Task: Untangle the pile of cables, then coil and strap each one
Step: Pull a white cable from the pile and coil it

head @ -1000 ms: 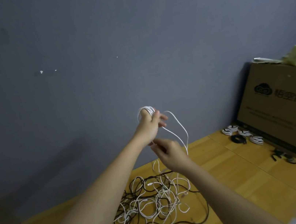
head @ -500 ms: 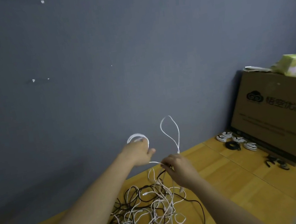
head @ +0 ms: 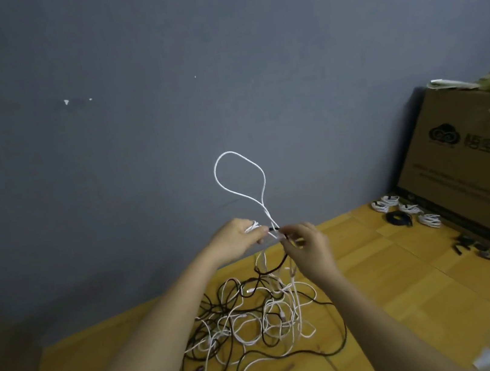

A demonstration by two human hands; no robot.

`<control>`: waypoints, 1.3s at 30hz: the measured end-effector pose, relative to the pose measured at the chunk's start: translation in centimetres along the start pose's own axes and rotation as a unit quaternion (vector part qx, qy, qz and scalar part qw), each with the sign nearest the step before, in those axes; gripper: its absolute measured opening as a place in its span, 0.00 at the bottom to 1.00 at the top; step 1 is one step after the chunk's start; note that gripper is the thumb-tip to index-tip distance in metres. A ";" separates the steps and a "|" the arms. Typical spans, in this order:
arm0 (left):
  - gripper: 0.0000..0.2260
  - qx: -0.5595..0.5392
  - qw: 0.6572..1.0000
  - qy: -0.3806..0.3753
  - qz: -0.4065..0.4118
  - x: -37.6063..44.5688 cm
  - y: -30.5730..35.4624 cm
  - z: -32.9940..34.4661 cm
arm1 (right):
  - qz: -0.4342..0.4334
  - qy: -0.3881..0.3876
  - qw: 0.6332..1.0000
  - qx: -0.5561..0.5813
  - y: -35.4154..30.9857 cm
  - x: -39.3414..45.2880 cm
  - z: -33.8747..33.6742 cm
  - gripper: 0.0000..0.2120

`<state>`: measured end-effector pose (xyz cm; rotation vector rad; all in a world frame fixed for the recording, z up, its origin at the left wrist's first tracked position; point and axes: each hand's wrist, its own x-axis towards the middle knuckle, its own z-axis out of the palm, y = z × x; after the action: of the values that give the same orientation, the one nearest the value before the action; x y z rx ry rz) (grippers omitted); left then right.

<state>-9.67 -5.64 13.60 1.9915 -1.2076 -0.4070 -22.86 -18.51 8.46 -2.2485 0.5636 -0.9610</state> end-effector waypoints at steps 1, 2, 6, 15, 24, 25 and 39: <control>0.15 -0.010 1.000 0.021 -0.018 0.0 -0.7 0.0 | 0.038 0.003 0.999 0.033 0.4 -0.2 0.1 0.06; 0.15 -0.019 0.998 0.040 -0.038 -0.1 -1.4 0.1 | 0.078 0.005 0.995 0.066 0.9 -0.5 0.2 0.04; 0.15 -0.016 0.990 0.105 -0.093 -0.1 -3.5 0.1 | 0.204 0.000 0.971 0.123 2.7 -1.5 0.7 0.06; 0.16 -0.029 0.956 0.255 -0.139 0.9 -4.5 -1.6 | 0.290 -0.007 0.957 0.003 7.1 -3.3 0.7 0.03; 0.15 -0.057 0.943 0.310 -0.110 2.1 -2.8 -4.7 | 0.333 0.035 0.942 0.031 9.1 -3.6 -0.5 0.01; 0.16 -0.063 0.950 0.291 -0.096 2.1 -2.2 -4.2 | 0.324 0.024 0.945 0.042 8.6 -3.3 -0.3 0.04; 0.15 -0.149 0.975 0.157 0.060 1.8 4.5 -1.6 | 0.103 -0.108 0.975 0.167 -0.3 0.5 2.2 0.06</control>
<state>-10.50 -7.69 18.19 1.6442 -0.9961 -0.1894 -20.88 -17.75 7.75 -1.9200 0.4856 -0.6427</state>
